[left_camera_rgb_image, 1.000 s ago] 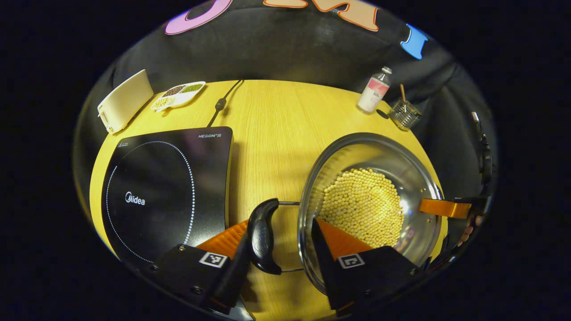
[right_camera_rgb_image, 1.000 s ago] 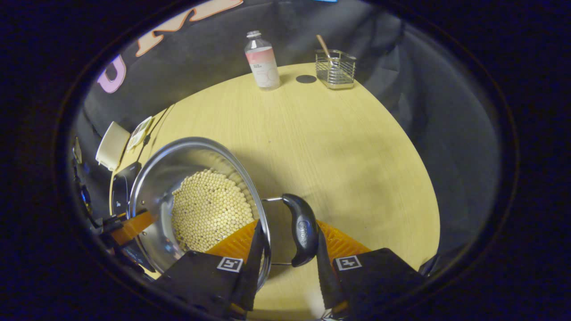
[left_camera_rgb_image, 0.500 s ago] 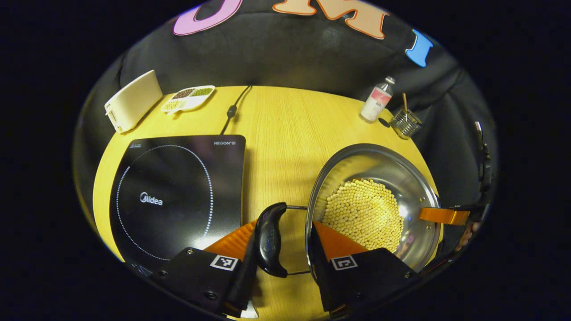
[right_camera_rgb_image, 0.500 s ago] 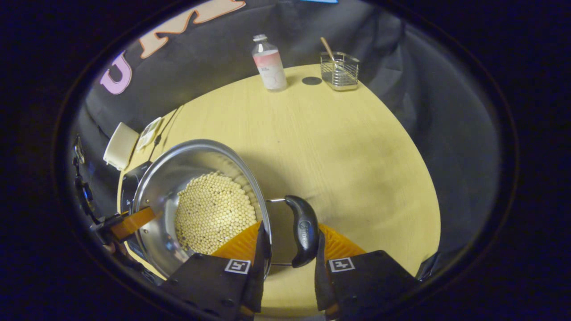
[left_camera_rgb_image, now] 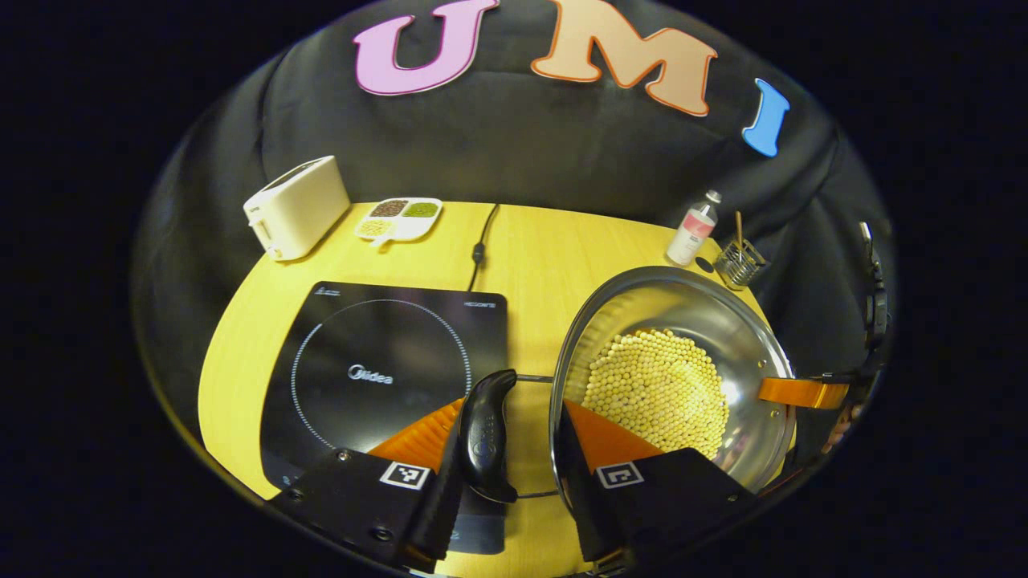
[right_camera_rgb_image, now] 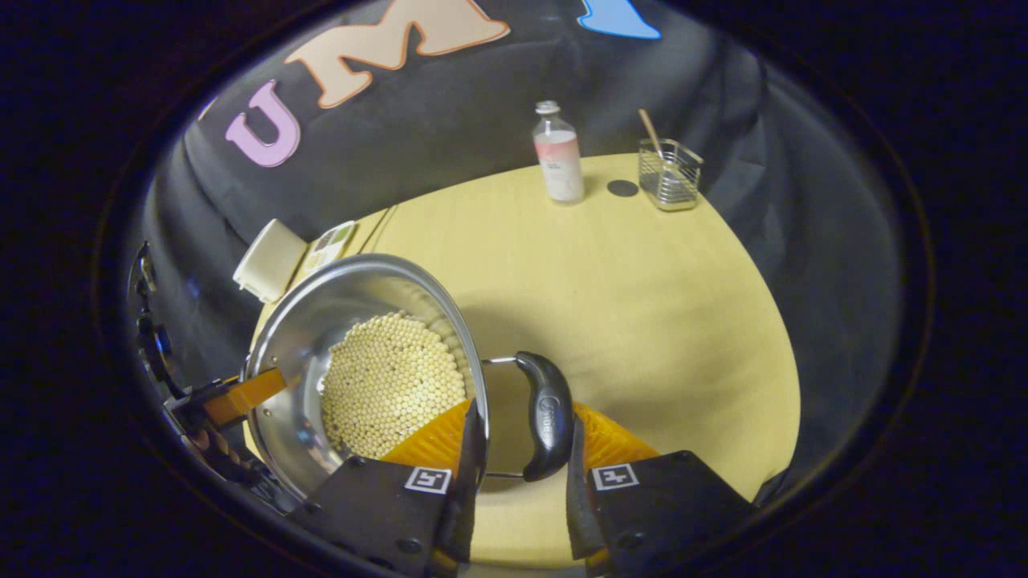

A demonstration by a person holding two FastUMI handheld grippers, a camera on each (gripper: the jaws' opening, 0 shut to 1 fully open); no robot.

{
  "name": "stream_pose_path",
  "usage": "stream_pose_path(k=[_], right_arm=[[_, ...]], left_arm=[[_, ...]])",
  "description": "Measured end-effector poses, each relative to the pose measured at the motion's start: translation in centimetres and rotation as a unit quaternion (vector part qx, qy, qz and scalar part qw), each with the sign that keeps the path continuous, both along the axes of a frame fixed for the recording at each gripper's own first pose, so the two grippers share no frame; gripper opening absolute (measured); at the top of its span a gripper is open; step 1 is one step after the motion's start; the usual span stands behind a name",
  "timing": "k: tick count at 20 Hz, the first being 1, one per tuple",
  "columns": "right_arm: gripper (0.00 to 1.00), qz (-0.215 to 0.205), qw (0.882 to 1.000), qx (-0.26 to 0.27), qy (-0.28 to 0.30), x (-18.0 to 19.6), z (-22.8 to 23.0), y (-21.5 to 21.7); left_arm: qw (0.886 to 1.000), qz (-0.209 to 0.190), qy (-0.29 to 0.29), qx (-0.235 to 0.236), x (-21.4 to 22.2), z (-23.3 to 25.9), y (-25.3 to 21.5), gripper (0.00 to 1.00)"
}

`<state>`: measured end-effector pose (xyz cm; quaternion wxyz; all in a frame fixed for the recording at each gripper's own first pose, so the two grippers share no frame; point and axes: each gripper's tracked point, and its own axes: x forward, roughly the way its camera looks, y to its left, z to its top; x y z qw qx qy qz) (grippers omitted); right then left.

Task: First push the handle of the pot to place it horizontally, then grasp the pot with both hands and set it on the induction cooktop.

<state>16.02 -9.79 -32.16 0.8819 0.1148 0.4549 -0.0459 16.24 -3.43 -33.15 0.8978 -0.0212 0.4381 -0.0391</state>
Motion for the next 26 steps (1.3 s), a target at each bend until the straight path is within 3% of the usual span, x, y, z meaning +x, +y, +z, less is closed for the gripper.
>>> stream_pose_path(k=[2, 3, 7, 8, 9, 15, 23, 24, 26], right_arm=[[0.42, 0.016, 1.000, 0.009, -0.003, 0.5, 0.0, 2.0], [0.49, 0.022, 1.000, 0.013, -0.004, 0.7, -0.1, 3.0], [0.49, 0.032, 0.999, 0.004, -0.004, 1.7, -0.3, 6.6], [0.41, 0.032, 0.999, 0.001, -0.001, 1.8, -0.5, 7.5], [0.41, 0.025, 1.000, 0.001, 0.003, 1.9, -0.6, 8.4], [0.41, -0.008, 1.000, -0.014, 0.014, 2.6, -2.1, 13.8], [0.42, -0.025, 0.999, -0.034, 0.027, 3.0, -3.7, 19.5], [0.48, -0.026, 0.999, -0.035, 0.030, 3.2, -3.9, 19.9], [0.49, -0.030, 0.999, -0.035, 0.030, 3.9, -3.8, 20.8]], left_arm=[[1.000, 0.010, -0.007, 0.010, -0.2, 0.6, 2.1, 0.61], [1.000, 0.014, -0.010, 0.014, -0.2, 0.8, 3.2, 0.61], [1.000, 0.025, -0.006, 0.005, 0.0, 0.4, 6.9, 0.61], [1.000, 0.026, -0.002, 0.001, 0.2, 0.1, 7.9, 0.61], [1.000, 0.025, 0.002, -0.001, 0.3, -0.2, 8.8, 0.61], [1.000, -0.020, 0.001, -0.004, 3.0, -1.5, 14.3, 0.61], [0.999, -0.042, 0.012, -0.023, 4.5, -3.2, 19.9, 0.60], [0.999, -0.041, 0.013, -0.025, 4.7, -3.3, 20.3, 0.60], [0.999, -0.044, 0.002, -0.024, 5.4, -3.2, 21.0, 0.61]])
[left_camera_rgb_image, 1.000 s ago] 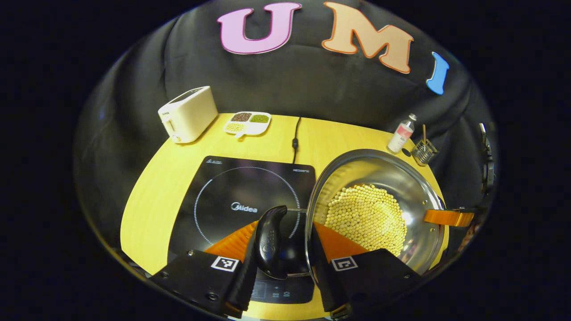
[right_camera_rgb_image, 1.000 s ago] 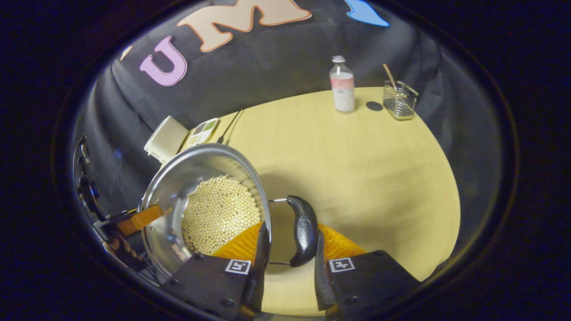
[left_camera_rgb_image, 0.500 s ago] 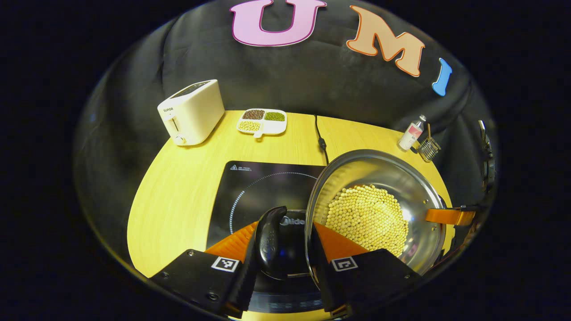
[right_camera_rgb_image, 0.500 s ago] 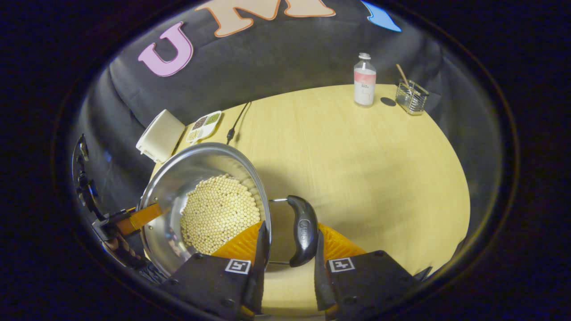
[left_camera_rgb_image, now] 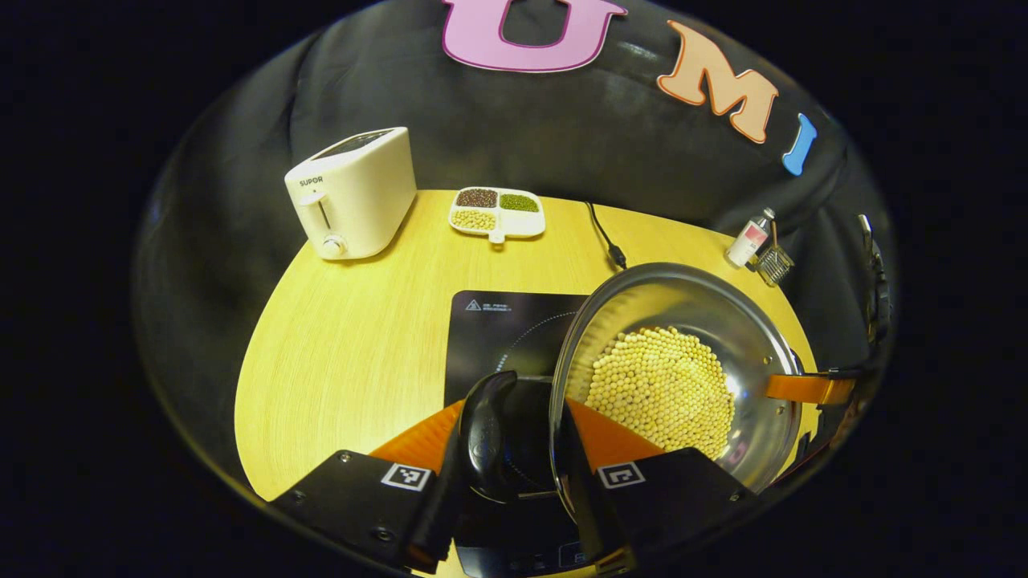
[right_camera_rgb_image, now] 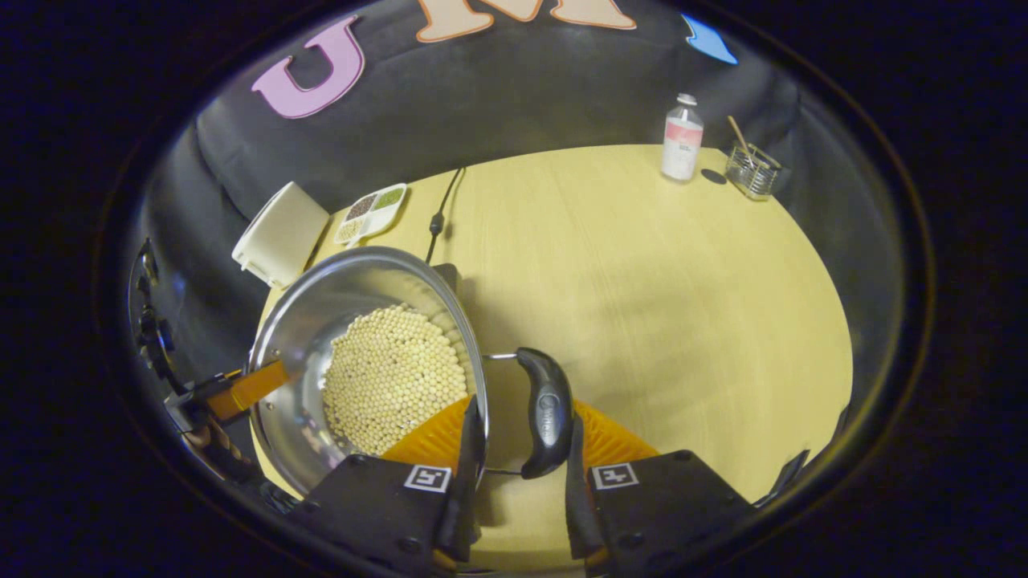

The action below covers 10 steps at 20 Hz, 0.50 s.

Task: First push the handle of the pot to place it horizontally, then grasp the pot with both hands and set it on the induction cooktop.

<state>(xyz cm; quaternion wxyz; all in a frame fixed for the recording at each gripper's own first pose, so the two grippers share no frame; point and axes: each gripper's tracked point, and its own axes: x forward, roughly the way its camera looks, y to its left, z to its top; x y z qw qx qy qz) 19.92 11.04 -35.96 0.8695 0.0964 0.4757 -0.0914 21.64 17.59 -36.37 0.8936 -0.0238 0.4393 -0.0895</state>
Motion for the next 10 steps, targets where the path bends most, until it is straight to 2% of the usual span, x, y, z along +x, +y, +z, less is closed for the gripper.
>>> stream_pose_path(k=[10], right_arm=[[0.49, -0.007, 1.000, 0.002, 0.001, 1.6, -0.1, 4.0]], left_arm=[[0.999, -0.006, -0.037, 0.022, 2.0, 0.1, 4.3, 0.62]])
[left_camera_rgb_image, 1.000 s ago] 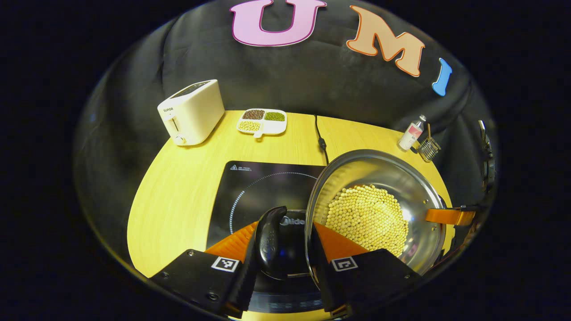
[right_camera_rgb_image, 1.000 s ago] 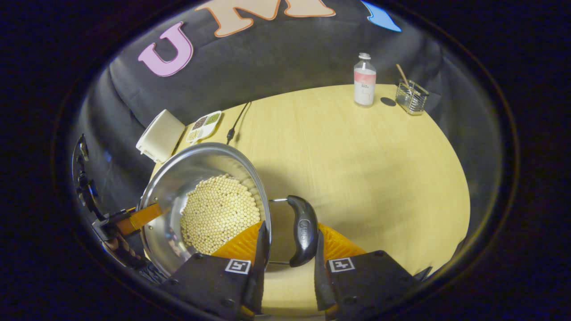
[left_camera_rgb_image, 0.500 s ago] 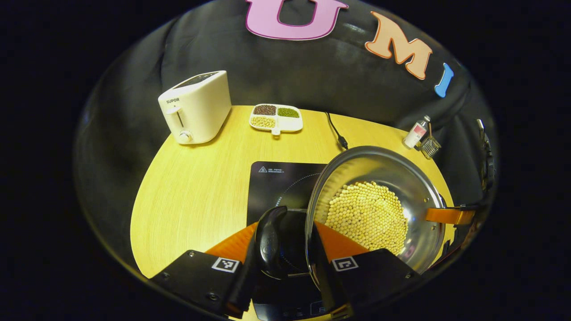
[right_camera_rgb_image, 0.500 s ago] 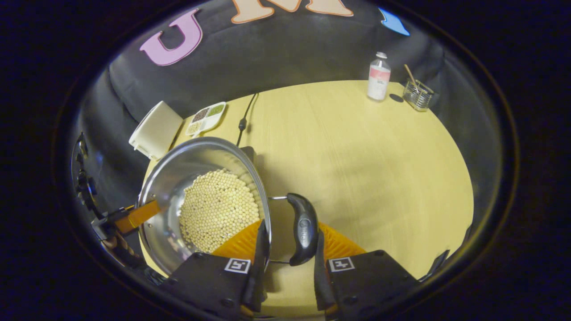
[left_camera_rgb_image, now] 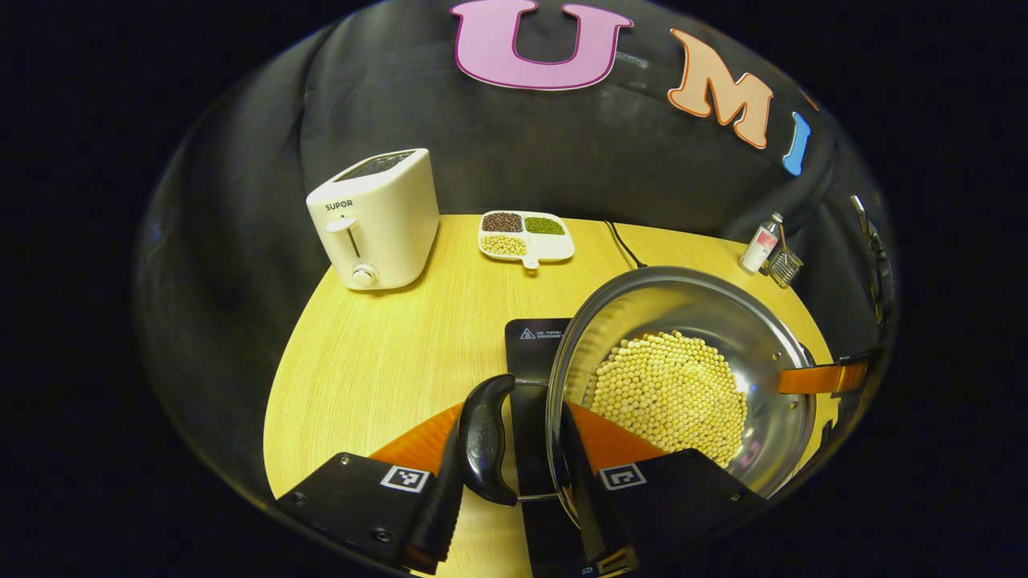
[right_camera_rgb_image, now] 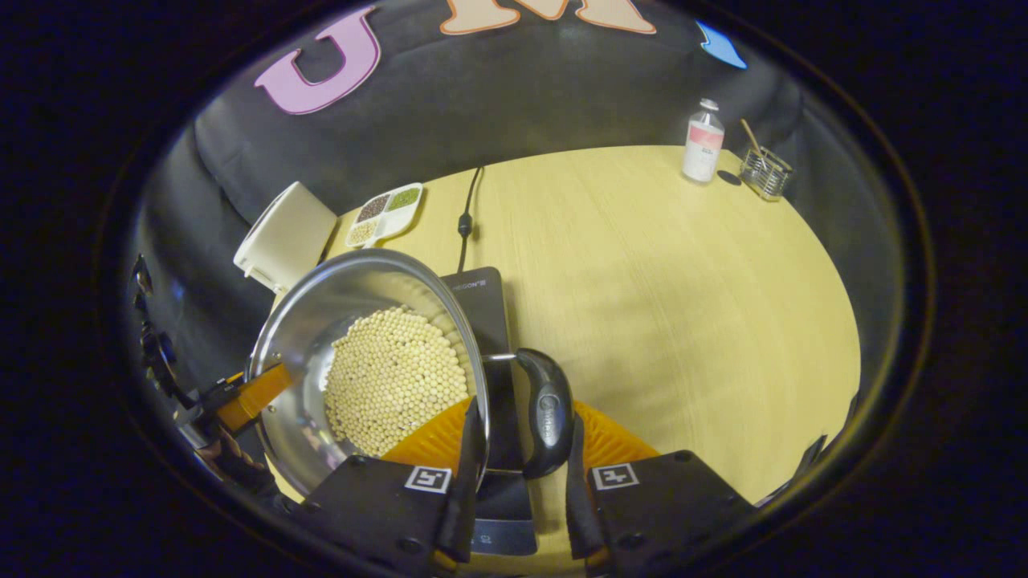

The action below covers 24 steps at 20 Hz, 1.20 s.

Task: First push the handle of the pot to place it horizontally, then grasp the pot with both hands and set it on the induction cooktop.

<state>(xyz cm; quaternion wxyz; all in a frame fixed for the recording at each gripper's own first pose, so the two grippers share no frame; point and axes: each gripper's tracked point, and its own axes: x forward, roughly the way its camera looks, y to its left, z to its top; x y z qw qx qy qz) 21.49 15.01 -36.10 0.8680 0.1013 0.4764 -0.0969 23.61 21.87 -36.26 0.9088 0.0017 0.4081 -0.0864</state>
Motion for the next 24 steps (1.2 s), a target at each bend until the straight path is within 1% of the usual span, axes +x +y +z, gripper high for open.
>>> stream_pose_path(k=[1, 2, 3, 4, 5, 6, 7, 8, 9, 10, 11, 13, 14, 15, 19, 22, 23, 24], right_arm=[[0.49, 0.000, 1.000, 0.000, 0.000, -0.1, 0.0, 0.0], [0.42, 0.002, 1.000, 0.004, 0.003, -0.1, 0.0, 0.0], [0.42, 0.000, 1.000, 0.013, 0.006, -0.2, -0.1, 0.0], [0.43, -0.003, 1.000, 0.023, 0.008, -0.3, -0.3, 0.0], [0.49, -0.006, 0.999, 0.034, 0.006, -0.6, 0.2, 0.1], [0.51, -0.008, 0.999, 0.039, -0.003, -0.5, 0.6, 0.0], [0.59, -0.009, 0.999, 0.038, -0.012, -0.6, 1.1, -0.4], [0.53, -0.010, 0.999, 0.039, -0.019, -0.5, 1.5, -0.7], [0.60, -0.011, 0.999, 0.041, -0.023, -0.6, 2.0, -1.0], [0.63, -0.015, 0.999, 0.040, -0.026, -0.6, 2.4, -1.6], [0.73, -0.020, 0.999, 0.040, -0.027, -0.8, 2.7, -2.2], [0.89, -0.028, 0.998, 0.040, -0.045, -0.6, 3.8, -3.2], [0.92, -0.031, 0.997, 0.039, -0.057, -0.5, 4.6, -3.8], [0.98, -0.030, 0.997, 0.036, -0.066, -0.6, 5.2, -4.2], [0.98, -0.014, 0.993, 0.022, -0.111, -0.8, 8.2, -5.7], [0.98, 0.005, 0.988, 0.026, -0.153, -1.5, 11.4, -7.1], [0.92, 0.011, 0.985, 0.027, -0.169, -1.8, 12.7, -7.7], [0.92, 0.017, 0.982, 0.031, -0.184, -2.6, 13.9, -8.4]], left_arm=[[1.000, 0.002, 0.000, 0.000, 0.1, 0.0, 0.0, 0.63], [1.000, 0.004, 0.003, 0.003, 0.1, -0.2, 0.1, 0.64], [1.000, 0.009, 0.006, 0.008, 0.1, -0.4, 0.3, 0.66], [1.000, 0.017, 0.014, 0.015, -0.2, -0.7, 0.6, 0.67], [1.000, 0.024, 0.012, 0.015, -0.2, -0.5, 0.7, 0.73], [0.999, 0.027, 0.008, 0.015, -0.1, -0.1, 0.5, 0.75], [0.999, 0.029, -0.007, 0.018, 0.1, 0.5, 0.6, 0.78], [0.999, 0.028, -0.022, 0.022, 0.4, 1.3, 0.6, 0.78], [0.998, 0.029, -0.040, 0.027, 0.7, 2.1, 0.8, 0.78], [0.998, 0.030, -0.054, 0.034, 0.9, 2.8, 0.9, 0.79], [0.997, 0.031, -0.066, 0.041, 1.1, 3.5, 1.1, 0.79], [0.994, 0.036, -0.084, 0.057, 1.2, 4.7, 1.5, 0.79], [0.993, 0.038, -0.093, 0.062, 1.1, 5.3, 1.5, 0.79], [0.992, 0.041, -0.101, 0.064, 0.9, 6.0, 1.5, 0.79], [0.989, 0.053, -0.124, 0.064, -0.9, 9.1, 0.4, 0.79], [0.982, 0.085, -0.158, 0.061, -3.0, 12.7, -0.7, 0.79], [0.979, 0.096, -0.173, 0.055, -3.8, 14.1, -1.5, 0.79], [0.975, 0.105, -0.188, 0.051, -5.0, 15.6, -3.0, 0.79]])
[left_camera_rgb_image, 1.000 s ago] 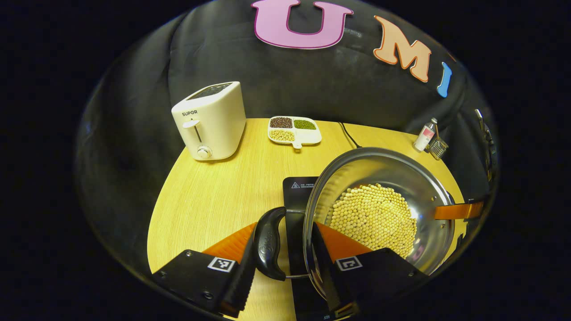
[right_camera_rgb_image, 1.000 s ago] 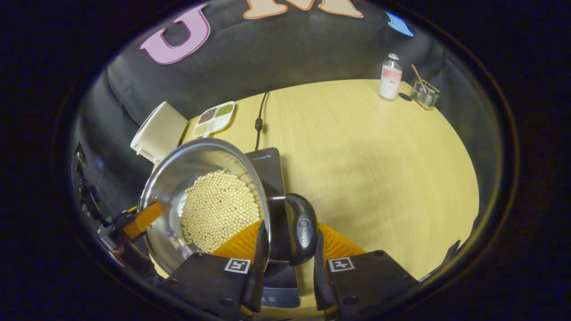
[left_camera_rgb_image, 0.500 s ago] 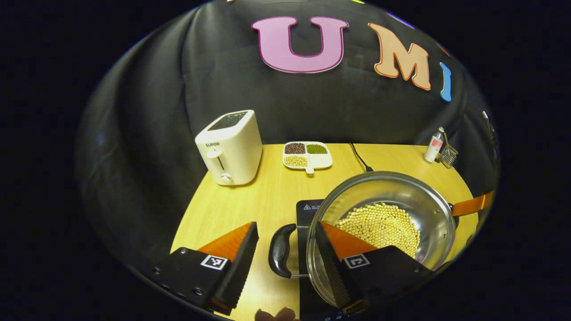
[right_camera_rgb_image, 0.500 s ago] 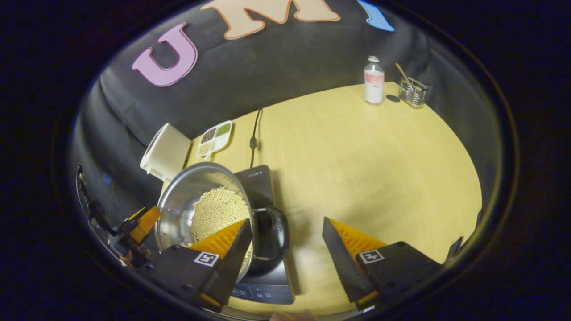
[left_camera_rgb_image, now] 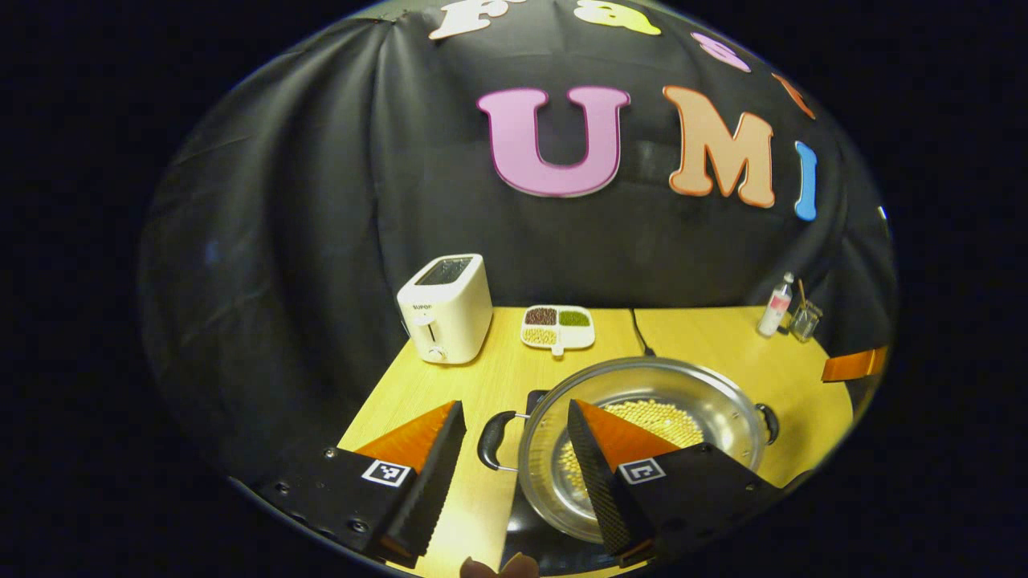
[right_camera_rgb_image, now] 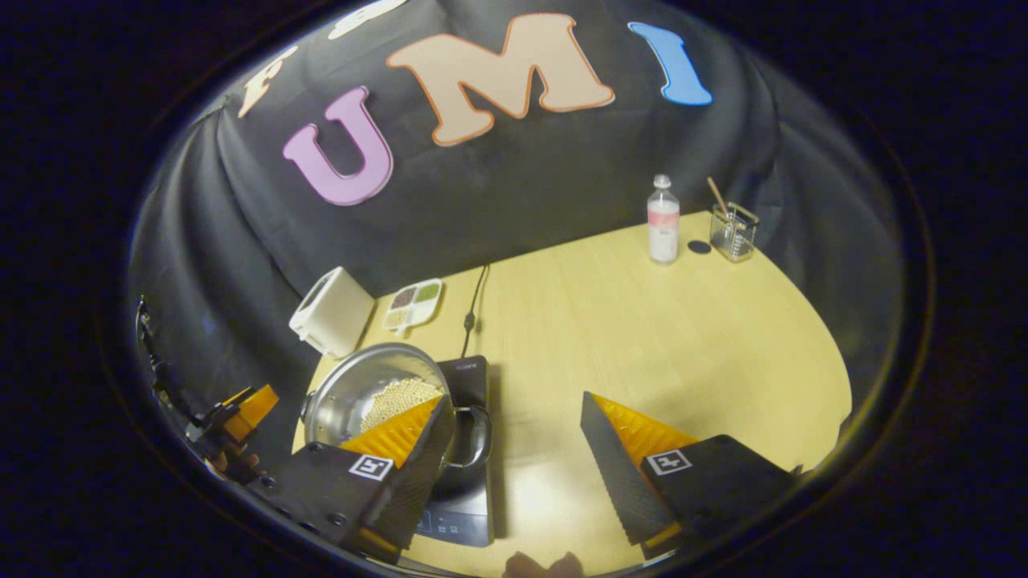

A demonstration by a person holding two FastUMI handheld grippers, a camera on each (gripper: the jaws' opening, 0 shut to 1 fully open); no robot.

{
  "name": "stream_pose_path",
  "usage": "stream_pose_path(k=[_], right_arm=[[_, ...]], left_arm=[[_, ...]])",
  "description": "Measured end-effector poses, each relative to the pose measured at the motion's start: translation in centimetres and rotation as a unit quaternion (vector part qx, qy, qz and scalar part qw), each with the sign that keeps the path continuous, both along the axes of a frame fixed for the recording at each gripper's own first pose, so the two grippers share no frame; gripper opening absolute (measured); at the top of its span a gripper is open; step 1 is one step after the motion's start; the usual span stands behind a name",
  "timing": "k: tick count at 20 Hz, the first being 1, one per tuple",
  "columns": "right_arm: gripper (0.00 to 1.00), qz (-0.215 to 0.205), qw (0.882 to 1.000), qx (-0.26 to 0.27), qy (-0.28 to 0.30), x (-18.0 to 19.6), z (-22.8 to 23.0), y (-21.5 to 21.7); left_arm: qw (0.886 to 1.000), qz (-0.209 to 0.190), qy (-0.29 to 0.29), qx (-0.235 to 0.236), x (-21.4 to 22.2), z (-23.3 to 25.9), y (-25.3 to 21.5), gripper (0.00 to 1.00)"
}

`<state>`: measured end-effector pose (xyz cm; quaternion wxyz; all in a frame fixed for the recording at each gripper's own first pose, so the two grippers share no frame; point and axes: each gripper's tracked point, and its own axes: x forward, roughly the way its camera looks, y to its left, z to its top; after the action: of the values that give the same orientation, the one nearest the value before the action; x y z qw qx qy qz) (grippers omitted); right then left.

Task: First push the handle of the pot to place it horizontally, then grasp the pot with both hands and set it on the induction cooktop.

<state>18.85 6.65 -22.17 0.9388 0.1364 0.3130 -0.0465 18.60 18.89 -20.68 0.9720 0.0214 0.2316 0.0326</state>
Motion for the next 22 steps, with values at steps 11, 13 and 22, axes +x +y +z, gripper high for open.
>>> stream_pose_path(k=[11, 13, 22], right_arm=[[0.92, 0.047, 0.975, -0.067, -0.208, -11.3, 13.4, -9.0], [0.92, 0.040, 0.963, -0.086, -0.251, -12.7, 16.4, -10.7], [0.97, 0.009, 0.939, -0.114, -0.325, -17.5, 22.3, -11.0]], left_arm=[[0.991, -0.015, -0.118, -0.059, -11.9, 13.8, -18.2, 0.84], [0.988, -0.035, -0.144, -0.036, -12.7, 16.4, -19.6, 0.84], [0.977, -0.074, -0.193, -0.046, -16.5, 20.5, -21.3, 0.84]])
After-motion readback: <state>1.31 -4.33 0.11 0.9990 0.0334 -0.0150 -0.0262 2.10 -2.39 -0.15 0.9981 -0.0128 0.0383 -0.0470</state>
